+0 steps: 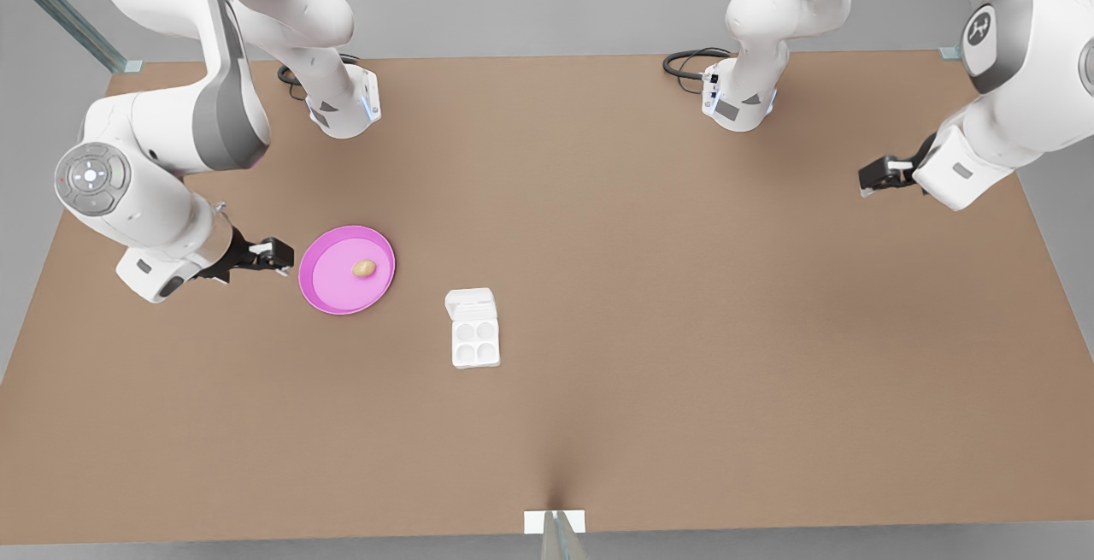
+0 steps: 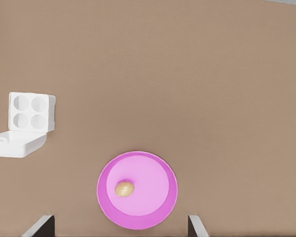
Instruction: Pack egg into the box and close the box lid
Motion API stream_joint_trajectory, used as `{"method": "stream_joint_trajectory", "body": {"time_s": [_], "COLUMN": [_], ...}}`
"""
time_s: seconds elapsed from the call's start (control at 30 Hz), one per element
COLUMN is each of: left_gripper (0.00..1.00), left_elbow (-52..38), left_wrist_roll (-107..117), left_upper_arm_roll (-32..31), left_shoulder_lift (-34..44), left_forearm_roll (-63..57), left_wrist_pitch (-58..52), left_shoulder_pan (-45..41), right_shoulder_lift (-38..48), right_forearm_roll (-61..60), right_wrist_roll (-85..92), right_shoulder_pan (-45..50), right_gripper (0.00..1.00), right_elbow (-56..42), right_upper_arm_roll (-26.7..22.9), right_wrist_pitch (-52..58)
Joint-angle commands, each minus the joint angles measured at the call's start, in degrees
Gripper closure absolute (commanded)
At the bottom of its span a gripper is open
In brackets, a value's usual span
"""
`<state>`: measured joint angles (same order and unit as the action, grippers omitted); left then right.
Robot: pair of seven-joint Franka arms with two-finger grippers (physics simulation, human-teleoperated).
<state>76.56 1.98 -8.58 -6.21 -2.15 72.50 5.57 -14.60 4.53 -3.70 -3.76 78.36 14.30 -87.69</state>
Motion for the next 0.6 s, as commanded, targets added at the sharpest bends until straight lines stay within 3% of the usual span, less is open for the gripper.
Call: {"method": "stream_joint_trajectory", "body": {"time_s": [0.0,0.1,0.17,0.27,0.37,0.43,0.5,0.57], "left_gripper": [0.00,0.00,0.00,0.00,0.00,0.00,0.00,0.00], "left_elbow": [-0.01,-0.01,-0.01,0.52,0.61,0.61,0.61,0.61], "left_wrist_roll": [-0.49,-0.49,-0.49,-0.49,-0.49,-0.49,-0.49,-0.49], "left_upper_arm_roll": [-0.04,-0.12,-0.04,-0.04,-0.04,-0.04,-0.04,-0.04], "left_shoulder_lift": [-0.12,-0.12,-0.21,-0.21,-0.21,-0.21,-0.21,-0.21], "left_forearm_roll": [-0.05,-0.14,-0.14,-0.14,-0.14,-0.14,-0.14,-0.14], "left_wrist_pitch": [1.86,1.60,1.42,1.42,1.24,1.24,1.24,1.24], "left_shoulder_pan": [0.14,-0.30,-0.30,-0.30,-0.30,-0.30,-0.30,-0.30], "right_shoulder_lift": [-1.56,-5.79,-13.95,-24.07,-26.44,-21.62,-7.99,-3.06], "right_forearm_roll": [0.83,1.19,1.01,3.38,6.63,6.55,6.55,6.37], "right_wrist_roll": [-7.02,-8.42,-8.78,-9.57,-8.86,-9.13,-9.66,-9.92], "right_shoulder_pan": [0.15,1.92,-0.28,-2.39,-3.80,-4.77,-6.00,-6.00], "right_gripper": [0.00,0.00,0.00,0.00,0.00,0.00,0.00,0.00], "right_elbow": [-0.14,1.88,1.09,1.79,2.06,11.80,30.70,36.07], "right_upper_arm_roll": [0.03,0.03,-0.06,-0.67,-0.67,0.82,1.35,2.31], "right_wrist_pitch": [1.47,3.41,2.53,-13.02,-17.95,-22.87,-39.48,-43.97]}}
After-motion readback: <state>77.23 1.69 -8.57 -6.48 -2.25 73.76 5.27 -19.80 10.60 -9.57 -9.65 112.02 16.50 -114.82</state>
